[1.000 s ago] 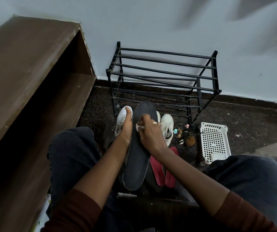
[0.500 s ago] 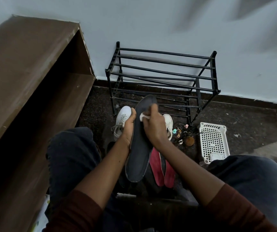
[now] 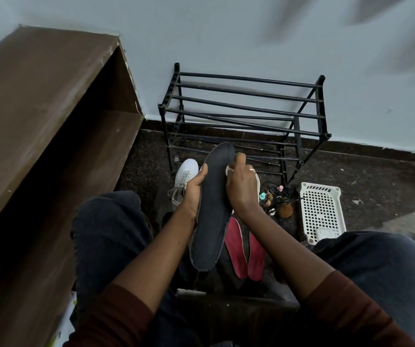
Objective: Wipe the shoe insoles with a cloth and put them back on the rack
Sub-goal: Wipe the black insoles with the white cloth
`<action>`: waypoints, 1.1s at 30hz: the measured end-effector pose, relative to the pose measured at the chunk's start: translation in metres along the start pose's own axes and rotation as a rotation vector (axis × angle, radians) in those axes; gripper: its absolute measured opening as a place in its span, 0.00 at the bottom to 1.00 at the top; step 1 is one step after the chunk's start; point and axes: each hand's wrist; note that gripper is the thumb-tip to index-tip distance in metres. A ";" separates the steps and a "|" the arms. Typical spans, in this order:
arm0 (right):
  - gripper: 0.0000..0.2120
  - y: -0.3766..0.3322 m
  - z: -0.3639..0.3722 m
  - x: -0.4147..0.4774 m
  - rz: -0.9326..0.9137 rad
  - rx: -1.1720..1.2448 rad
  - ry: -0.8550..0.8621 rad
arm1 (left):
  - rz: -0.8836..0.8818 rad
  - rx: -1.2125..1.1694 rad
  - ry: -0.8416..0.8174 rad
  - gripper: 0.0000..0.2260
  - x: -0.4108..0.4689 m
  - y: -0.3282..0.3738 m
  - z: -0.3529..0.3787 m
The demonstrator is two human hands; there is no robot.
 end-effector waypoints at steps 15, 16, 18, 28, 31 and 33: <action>0.11 -0.022 0.017 -0.035 -0.147 0.179 -0.123 | 0.072 0.086 0.140 0.27 0.012 0.009 -0.007; 0.10 -0.020 0.016 -0.029 -0.132 0.142 -0.108 | 0.049 0.059 0.108 0.26 0.012 0.007 -0.007; 0.09 -0.013 0.012 -0.015 -0.102 0.087 -0.064 | -0.016 -0.010 0.036 0.25 0.008 0.006 -0.007; 0.13 -0.001 0.003 -0.006 -0.040 0.160 -0.051 | -0.135 0.096 0.013 0.30 -0.004 0.002 -0.006; 0.13 -0.011 0.014 -0.029 -0.086 0.205 -0.144 | -0.087 0.199 0.105 0.31 0.000 0.003 -0.004; 0.14 -0.019 0.017 -0.043 -0.118 0.234 -0.170 | -0.051 0.211 0.131 0.31 0.005 0.005 -0.007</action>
Point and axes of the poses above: each hand's wrist, its own x-axis towards the middle knuckle, its own z-axis out of the palm, y = z × x, and after that the axes turned 3 degrees about -z, right-handed
